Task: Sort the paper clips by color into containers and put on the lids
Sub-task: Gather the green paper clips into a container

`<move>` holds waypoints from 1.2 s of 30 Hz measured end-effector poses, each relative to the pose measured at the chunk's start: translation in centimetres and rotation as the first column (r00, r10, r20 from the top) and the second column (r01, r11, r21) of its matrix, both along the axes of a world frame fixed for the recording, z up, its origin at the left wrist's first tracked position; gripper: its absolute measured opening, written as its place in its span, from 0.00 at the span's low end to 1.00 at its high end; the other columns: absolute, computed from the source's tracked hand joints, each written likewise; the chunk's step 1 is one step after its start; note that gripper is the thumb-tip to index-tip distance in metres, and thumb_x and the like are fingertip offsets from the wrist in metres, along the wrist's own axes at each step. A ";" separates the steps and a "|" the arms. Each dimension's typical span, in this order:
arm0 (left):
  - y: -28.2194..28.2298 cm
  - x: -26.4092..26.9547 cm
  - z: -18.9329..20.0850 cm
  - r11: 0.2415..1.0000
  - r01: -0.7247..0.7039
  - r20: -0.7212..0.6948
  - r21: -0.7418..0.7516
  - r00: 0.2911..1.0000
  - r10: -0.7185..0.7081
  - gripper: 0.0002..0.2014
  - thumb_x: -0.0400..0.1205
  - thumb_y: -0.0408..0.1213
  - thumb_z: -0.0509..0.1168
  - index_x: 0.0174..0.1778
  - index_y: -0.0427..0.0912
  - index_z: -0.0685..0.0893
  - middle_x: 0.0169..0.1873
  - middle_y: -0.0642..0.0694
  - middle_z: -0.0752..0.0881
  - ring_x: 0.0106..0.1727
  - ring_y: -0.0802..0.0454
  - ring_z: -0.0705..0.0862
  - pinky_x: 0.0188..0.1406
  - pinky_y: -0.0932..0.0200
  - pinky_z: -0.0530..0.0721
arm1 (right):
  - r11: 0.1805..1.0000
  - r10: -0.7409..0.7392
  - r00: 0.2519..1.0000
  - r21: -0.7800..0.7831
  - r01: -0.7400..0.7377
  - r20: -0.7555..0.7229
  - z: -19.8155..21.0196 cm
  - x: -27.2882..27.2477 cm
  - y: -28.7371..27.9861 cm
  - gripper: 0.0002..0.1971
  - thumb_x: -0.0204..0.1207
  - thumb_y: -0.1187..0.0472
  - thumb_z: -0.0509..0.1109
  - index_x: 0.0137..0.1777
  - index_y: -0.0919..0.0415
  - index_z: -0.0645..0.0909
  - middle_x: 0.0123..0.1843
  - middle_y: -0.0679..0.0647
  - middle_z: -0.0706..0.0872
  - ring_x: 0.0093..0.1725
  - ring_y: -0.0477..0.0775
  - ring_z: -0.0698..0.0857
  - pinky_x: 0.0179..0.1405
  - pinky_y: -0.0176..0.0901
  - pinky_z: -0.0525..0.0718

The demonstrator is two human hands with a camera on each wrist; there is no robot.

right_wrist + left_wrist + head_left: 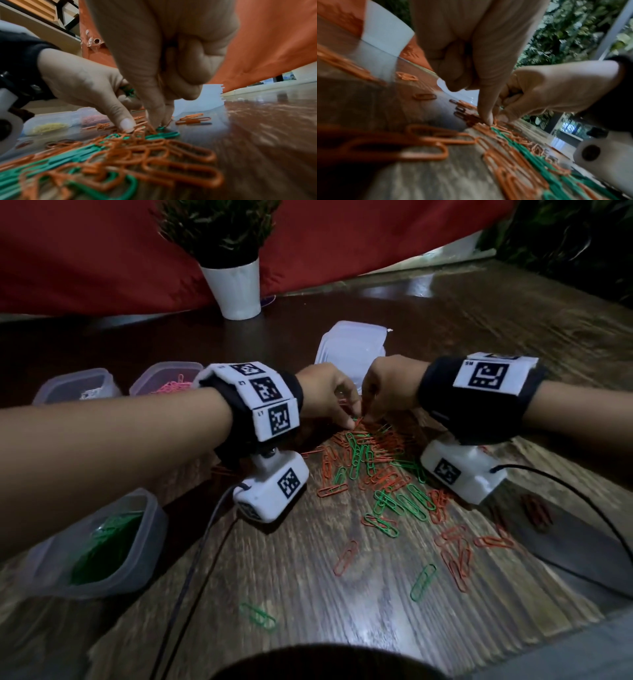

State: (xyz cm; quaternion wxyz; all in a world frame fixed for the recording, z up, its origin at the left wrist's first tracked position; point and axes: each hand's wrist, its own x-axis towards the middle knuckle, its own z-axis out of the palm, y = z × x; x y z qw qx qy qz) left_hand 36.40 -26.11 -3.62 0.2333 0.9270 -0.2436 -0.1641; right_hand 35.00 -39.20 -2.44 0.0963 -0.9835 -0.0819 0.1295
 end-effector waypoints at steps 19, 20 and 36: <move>-1.3 -5.1 1.1 0.906 0.044 -0.008 0.420 0.999 -0.045 0.26 0.75 0.59 0.66 0.23 0.41 0.72 0.20 0.48 0.69 0.22 0.54 0.66 0.20 0.62 0.63 | 0.628 -0.053 0.822 0.621 0.469 -0.567 2.2 -5.1 -4.8 0.16 0.78 0.66 0.49 0.27 0.59 0.61 0.17 0.48 0.60 0.10 0.38 0.56 0.07 0.25 0.50; -1.6 -5.3 1.0 0.882 0.032 0.027 0.470 0.998 -0.051 0.26 0.76 0.57 0.66 0.23 0.40 0.69 0.21 0.48 0.68 0.22 0.54 0.65 0.21 0.61 0.61 | 0.620 -0.059 0.825 0.627 0.472 -0.562 2.3 -5.7 -5.0 0.16 0.78 0.66 0.50 0.27 0.59 0.60 0.18 0.48 0.59 0.10 0.38 0.56 0.07 0.25 0.50; 0.5 -5.2 2.1 0.966 0.083 -0.147 0.244 0.988 -0.048 0.13 0.79 0.40 0.67 0.28 0.49 0.81 0.19 0.55 0.74 0.19 0.61 0.69 0.18 0.73 0.66 | 0.483 -0.071 0.829 0.708 0.515 -0.555 1.9 -7.8 -4.5 0.09 0.73 0.67 0.53 0.31 0.61 0.65 0.28 0.55 0.62 0.12 0.40 0.55 0.09 0.25 0.50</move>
